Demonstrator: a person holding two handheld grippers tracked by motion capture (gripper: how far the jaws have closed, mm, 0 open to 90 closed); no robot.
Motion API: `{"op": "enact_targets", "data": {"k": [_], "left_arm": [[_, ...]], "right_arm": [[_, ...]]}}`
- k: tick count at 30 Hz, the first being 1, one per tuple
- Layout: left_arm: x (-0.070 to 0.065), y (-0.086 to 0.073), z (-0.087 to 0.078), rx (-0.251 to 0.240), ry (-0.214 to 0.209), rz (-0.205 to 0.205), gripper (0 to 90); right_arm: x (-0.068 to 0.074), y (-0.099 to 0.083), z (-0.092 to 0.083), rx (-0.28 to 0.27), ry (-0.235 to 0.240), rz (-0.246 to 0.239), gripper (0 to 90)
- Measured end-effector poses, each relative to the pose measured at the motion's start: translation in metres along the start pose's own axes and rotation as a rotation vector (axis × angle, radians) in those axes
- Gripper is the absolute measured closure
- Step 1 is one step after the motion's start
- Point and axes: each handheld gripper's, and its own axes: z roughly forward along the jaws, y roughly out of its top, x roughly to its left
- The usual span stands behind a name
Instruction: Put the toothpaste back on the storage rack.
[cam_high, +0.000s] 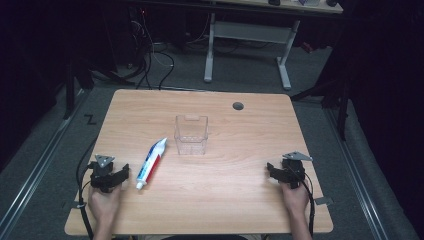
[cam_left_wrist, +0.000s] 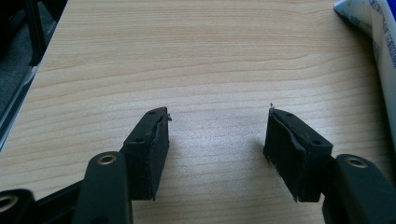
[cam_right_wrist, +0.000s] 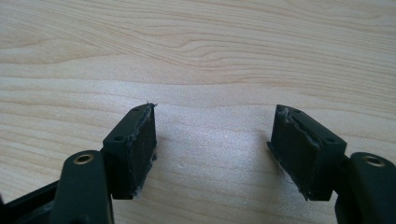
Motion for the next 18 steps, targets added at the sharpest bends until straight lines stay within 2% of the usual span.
{"op": "enact_targets", "data": {"k": [13, 18], "left_arm": [[0.0005, -0.0001, -0.0002, 0.001, -0.009, -0.002, 38.6], [-0.0001, 0.0, 0.0, 0.005, -0.009, 0.009, 37.2]], "right_arm": [[-0.0002, 0.0002, 0.0003, -0.001, 0.001, -0.001, 31.4], [-0.0002, 0.0002, 0.0003, -0.001, 0.0, 0.0, 31.4]]}}
